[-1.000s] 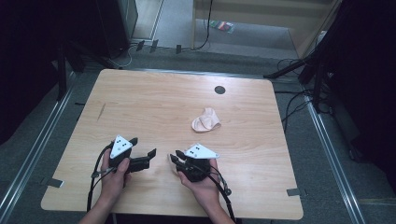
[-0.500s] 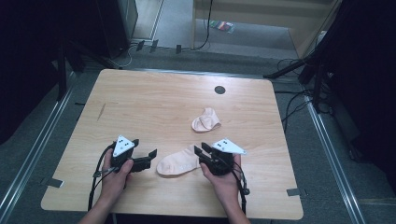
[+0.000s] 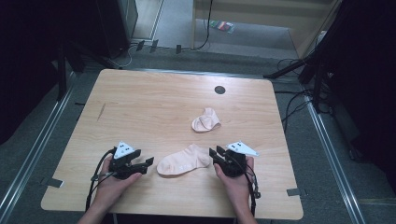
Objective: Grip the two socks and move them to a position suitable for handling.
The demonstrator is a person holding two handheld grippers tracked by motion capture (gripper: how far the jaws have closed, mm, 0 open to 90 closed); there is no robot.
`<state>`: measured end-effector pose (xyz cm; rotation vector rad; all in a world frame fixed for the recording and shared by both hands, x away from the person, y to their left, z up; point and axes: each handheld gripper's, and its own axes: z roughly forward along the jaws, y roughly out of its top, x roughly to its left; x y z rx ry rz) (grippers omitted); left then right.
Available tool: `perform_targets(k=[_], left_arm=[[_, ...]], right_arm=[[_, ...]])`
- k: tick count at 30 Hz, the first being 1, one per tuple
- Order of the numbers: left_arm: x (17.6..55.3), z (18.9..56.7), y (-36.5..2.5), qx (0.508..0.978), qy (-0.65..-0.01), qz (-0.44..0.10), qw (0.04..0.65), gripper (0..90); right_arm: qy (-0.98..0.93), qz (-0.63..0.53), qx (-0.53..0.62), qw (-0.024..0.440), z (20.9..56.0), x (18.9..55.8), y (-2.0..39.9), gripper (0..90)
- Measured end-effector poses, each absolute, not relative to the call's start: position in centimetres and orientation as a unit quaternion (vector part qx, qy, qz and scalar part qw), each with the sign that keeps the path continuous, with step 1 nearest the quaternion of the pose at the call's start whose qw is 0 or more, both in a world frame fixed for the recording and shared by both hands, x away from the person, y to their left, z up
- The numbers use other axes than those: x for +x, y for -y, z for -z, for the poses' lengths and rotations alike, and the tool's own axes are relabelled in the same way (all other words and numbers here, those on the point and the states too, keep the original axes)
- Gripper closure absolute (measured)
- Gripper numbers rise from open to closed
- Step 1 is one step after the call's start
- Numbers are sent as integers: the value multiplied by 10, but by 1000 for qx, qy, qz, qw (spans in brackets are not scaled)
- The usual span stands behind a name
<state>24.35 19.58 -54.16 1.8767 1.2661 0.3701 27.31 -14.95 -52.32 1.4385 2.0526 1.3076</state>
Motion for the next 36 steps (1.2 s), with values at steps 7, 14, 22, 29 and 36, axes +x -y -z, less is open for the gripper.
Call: perform_targets(k=[7, 14, 22, 29, 36], left_arm=[[237, 542, -173, 765, -457, -110, 441, 493], [231, 549, -151, 796, -436, -145, 393, 485], [231, 551, -147, 799, -438, -183, 369, 574], [238, 551, -160, 791, -447, -127, 399, 865], [245, 538, -187, 782, -436, -119, 428, 890]], right_arm=[[-732, -439, 499, 151, 535, 279, 137, 641], [-742, -410, 505, 161, 548, 292, 129, 558], [-767, -386, 474, 195, 551, 288, 117, 669], [-771, -392, 474, 167, 550, 284, 115, 849], [-758, -416, 478, 156, 539, 276, 120, 862]])
